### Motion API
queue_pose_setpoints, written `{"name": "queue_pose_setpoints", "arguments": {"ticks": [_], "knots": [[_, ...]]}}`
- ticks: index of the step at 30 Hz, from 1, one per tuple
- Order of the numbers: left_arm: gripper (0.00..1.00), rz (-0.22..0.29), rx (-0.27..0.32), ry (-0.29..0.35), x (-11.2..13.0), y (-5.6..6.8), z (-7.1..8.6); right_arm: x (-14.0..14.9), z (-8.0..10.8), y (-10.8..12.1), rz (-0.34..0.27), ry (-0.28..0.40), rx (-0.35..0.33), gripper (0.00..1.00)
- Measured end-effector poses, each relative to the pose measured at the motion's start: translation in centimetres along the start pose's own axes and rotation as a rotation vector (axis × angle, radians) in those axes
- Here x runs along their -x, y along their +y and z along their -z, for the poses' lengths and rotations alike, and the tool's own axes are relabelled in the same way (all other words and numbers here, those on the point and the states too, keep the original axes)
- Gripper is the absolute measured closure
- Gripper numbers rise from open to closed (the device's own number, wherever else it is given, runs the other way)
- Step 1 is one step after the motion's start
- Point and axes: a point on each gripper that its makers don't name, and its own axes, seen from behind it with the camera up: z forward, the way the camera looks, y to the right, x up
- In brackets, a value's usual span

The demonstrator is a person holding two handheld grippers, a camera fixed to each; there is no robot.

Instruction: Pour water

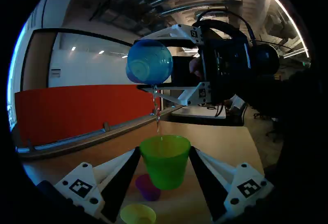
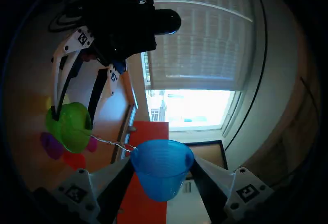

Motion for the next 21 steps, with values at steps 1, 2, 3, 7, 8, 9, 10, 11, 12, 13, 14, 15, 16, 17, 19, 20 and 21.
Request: {"name": "queue_pose_setpoints", "arguments": {"ticks": [1,2,3,7,8,9,10,11,12,13,14,15,16,17,19,20,21], "knots": [[0.13,0.0,-0.001,-0.001,0.03,0.0,0.02,-0.01,-0.03,-0.02,0.004,0.0,0.0,0.1],[0.13,0.001,-0.002,-0.002,0.06,-0.01,0.04,-0.01,-0.05,-0.04,0.007,0.0,0.0,0.1],[0.13,0.001,-0.002,-0.002,0.08,-0.01,0.05,-0.02,-0.07,-0.06,0.01,-0.001,0.0,0.1],[0.14,-0.003,-0.004,-0.003,0.17,0.0,0.03,-0.11,-0.2,-0.07,0.019,-0.001,-0.001,0.1],[0.14,-0.003,-0.003,-0.003,0.2,0.01,0.02,-0.14,-0.24,-0.05,0.02,-0.001,-0.002,0.1],[0.14,-0.002,-0.003,-0.003,0.23,0.02,0.01,-0.18,-0.27,-0.03,0.021,0.0,-0.002,0.1],[0.13,-0.002,-0.001,-0.004,0.25,0.06,0.0,-0.23,-0.28,0.03,0.023,0.001,-0.001,0.1],[0.13,-0.001,0.001,-0.004,0.27,0.09,-0.01,-0.28,-0.29,0.08,0.024,0.002,0.0,0.1],[0.13,-0.001,0.002,-0.004,0.28,0.11,-0.01,-0.32,-0.3,0.12,0.026,0.003,0.0,0.1],[0.13,-0.001,0.002,-0.003,0.25,0.12,-0.01,-0.34,-0.31,0.16,0.029,0.003,0.001,0.1],[0.13,-0.001,0.003,-0.002,0.22,0.13,-0.01,-0.36,-0.32,0.2,0.033,0.003,0.001,0.1],[0.14,-0.001,0.003,-0.001,0.19,0.14,-0.02,-0.38,-0.33,0.22,0.036,0.003,0.002,0.1],[0.14,0.0,0.003,-0.001,0.16,0.15,-0.03,-0.41,-0.34,0.23,0.04,0.004,0.002,0.1],[0.14,0.0,0.003,0.0,0.13,0.16,-0.03,-0.43,-0.35,0.23,0.044,0.004,0.002,0.1],[0.14,0.0,0.004,0.001,0.09,0.17,-0.05,-0.48,-0.36,0.23,0.048,0.004,0.001,0.1],[0.14,0.001,0.005,0.001,0.07,0.17,-0.06,-0.51,-0.37,0.24,0.05,0.004,0.001,0.1],[0.14,0.001,0.005,0.001,0.06,0.17,-0.07,-0.54,-0.37,0.24,0.051,0.004,0.0,0.1]]}}
